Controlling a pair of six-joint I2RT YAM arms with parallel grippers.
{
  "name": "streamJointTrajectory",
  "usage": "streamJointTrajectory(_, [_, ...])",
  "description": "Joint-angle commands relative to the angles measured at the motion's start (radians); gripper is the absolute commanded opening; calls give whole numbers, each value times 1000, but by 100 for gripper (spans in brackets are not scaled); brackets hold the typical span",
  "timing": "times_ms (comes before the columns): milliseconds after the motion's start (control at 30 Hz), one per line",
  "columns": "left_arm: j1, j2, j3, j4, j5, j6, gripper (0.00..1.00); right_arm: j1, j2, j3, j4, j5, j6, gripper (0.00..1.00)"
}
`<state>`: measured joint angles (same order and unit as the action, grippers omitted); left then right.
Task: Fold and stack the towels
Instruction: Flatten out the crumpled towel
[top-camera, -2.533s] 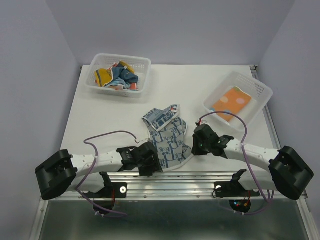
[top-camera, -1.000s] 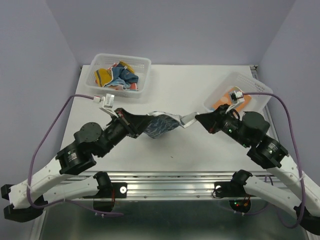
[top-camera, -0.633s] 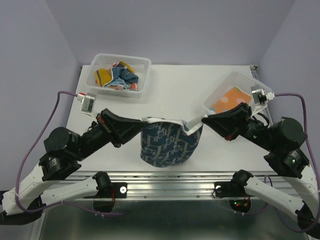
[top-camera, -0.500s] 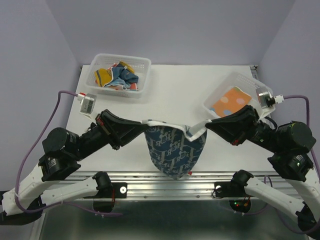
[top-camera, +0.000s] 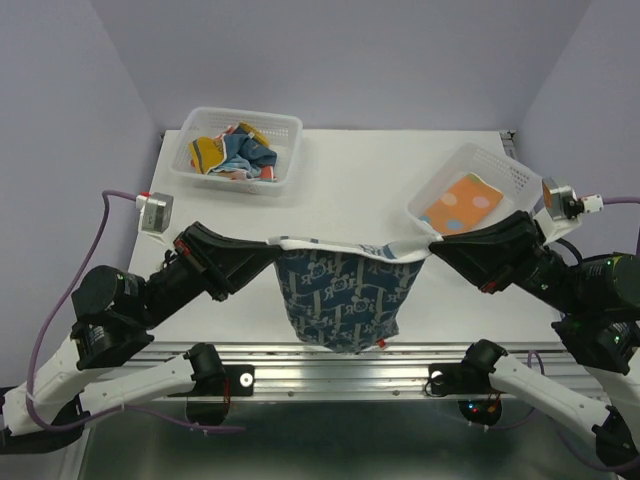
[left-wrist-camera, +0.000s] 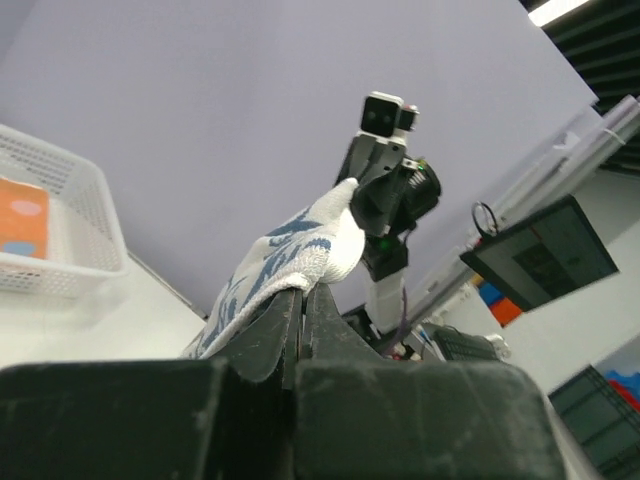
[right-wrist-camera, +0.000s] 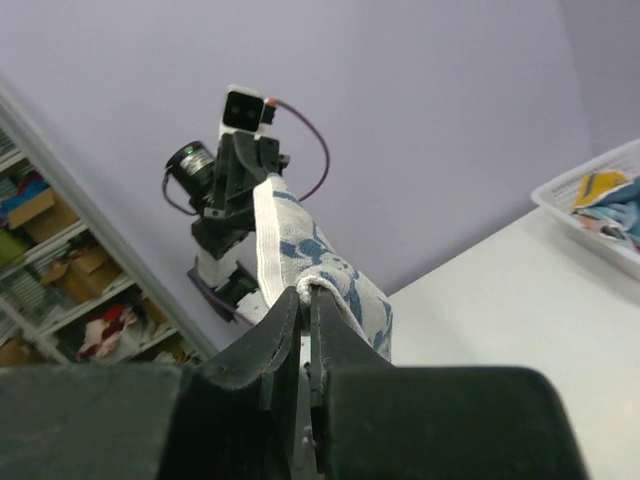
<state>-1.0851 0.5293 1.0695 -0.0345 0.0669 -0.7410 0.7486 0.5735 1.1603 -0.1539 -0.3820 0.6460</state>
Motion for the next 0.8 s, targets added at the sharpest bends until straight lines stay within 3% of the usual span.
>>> streamJointTrajectory(0, [-2,24,-35,36,-179,22,0,9,3,-8,-35,201,-75,1])
streamJointTrajectory(100, [-2,67,-66,-8,-402,20,0,9,46,-69,-38,447,-108,1])
streamJointTrajectory(233, [2,139,-92,14,-677,58,0,9,127,-142,42,645,-141,1])
streamJointTrajectory(367, [66,218,-89,69,-736,109,0,9,207,-185,109,866,-183,1])
streamJointTrajectory(433, [128,277,-85,94,-692,133,0,9,229,-209,145,966,-200,1])
streamJointTrajectory(567, [406,403,-92,188,-391,149,0,8,317,-234,269,1069,-270,1])
streamJointTrajectory(767, [576,627,-53,258,-239,157,0,-32,472,-223,389,1059,-315,1])
